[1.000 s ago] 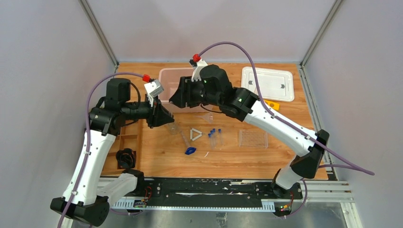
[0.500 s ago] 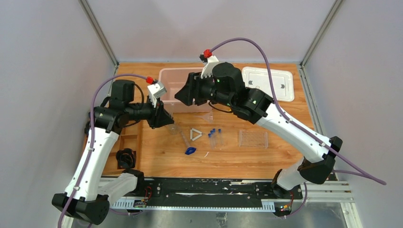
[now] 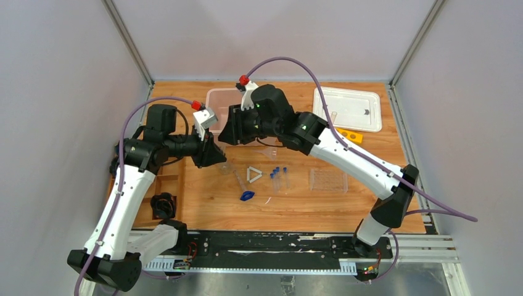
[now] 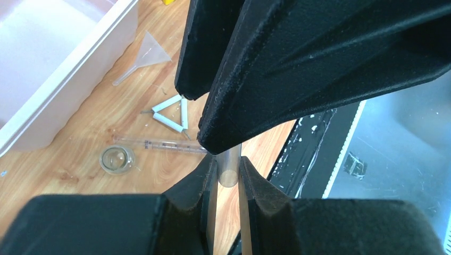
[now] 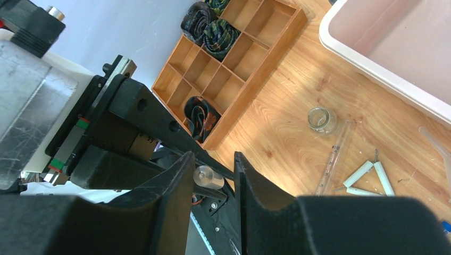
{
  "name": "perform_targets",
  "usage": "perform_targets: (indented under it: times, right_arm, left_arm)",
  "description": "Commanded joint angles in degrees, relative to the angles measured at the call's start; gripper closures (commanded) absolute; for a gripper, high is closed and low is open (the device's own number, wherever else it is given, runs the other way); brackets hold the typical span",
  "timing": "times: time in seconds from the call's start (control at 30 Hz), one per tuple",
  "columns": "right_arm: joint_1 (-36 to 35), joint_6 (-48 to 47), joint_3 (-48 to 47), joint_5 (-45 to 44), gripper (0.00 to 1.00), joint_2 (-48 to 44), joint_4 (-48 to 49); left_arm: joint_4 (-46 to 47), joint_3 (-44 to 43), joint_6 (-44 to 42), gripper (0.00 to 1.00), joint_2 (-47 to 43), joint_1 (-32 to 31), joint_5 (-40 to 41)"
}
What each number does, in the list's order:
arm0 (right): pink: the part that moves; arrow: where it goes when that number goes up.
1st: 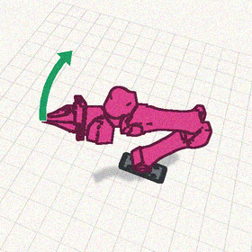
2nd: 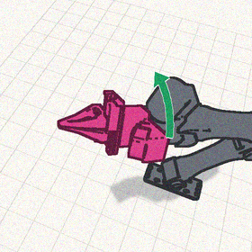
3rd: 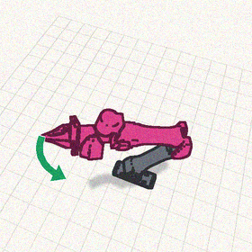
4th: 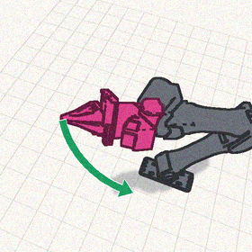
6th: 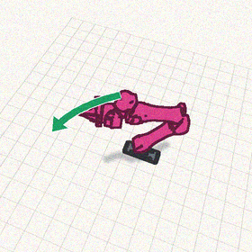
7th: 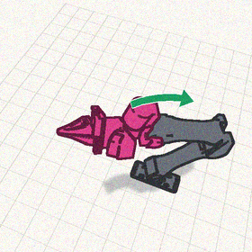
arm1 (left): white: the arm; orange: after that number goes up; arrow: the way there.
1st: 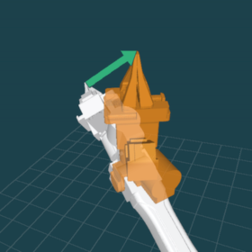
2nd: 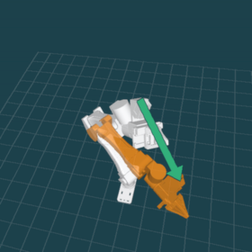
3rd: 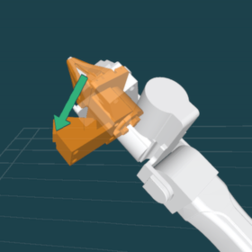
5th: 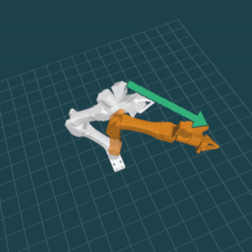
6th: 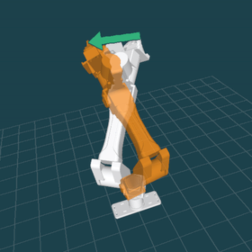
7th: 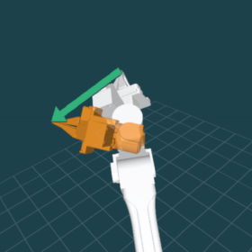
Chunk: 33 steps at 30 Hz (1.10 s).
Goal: Organize the chemistry lab equipment
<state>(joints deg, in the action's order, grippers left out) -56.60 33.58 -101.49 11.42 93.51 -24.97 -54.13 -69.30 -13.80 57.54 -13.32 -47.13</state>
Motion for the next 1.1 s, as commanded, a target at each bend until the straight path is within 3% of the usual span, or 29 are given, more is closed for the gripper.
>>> perform_targets:
  times: [0.0, 0.17, 0.53, 0.6, 0.73, 0.77, 0.8, 0.9, 0.93, 1.07]
  right_arm:
    - [-0.44, -0.57, -3.04, 1.68, 0.65, 0.68, -1.59]
    - [-0.44, -0.58, -3.10, 2.41, 0.78, 1.48, -2.54]
    - [-0.44, -1.26, -3.94, 3.35, 0.61, 3.01, -5.13]
    - [-0.44, -1.16, -3.59, 2.59, 0.66, 2.63, -4.72]
    - [-0.40, -1.26, -1.89, -0.71, 0.92, 0.51, -3.40]
    - [-0.25, -1.46, -1.39, -1.72, 0.99, -0.21, -3.26]
    - [0.07, -1.78, -0.77, -2.67, 1.00, -1.24, -3.24]
    - [2.04, -2.94, 1.97, -4.86, 1.00, -4.16, -3.28]
    - [3.08, -3.48, 3.18, -5.51, 1.00, -5.58, -3.51]
    - [8.82, -7.16, 10.37, -13.83, 1.00, -12.52, -6.58]
  left_arm:
    - [1.04, 0.40, -1.09, 1.00, -0.52, -0.39, -0.49]
    - [1.04, 0.48, -1.25, 1.00, -0.53, -0.38, 0.67]
    - [1.04, -0.01, -0.66, 0.99, 0.16, -0.39, 1.37]
    - [1.04, 0.04, -0.68, 0.97, -0.11, -0.39, 1.50]
    - [1.04, 0.04, -0.62, 0.90, -0.32, -0.39, 1.83]
    - [1.04, 0.04, -0.55, 0.84, -0.20, -0.39, 1.93]
    - [1.04, 0.03, -0.41, 0.72, -0.09, -0.39, 2.02]
    - [1.04, -0.32, 0.47, 0.12, 0.25, -0.35, 3.27]
    - [1.04, -0.55, 0.85, 0.02, 0.41, -0.38, 3.89]
    - [1.04, -1.97, 2.81, 0.00, 1.10, -0.39, 8.14]
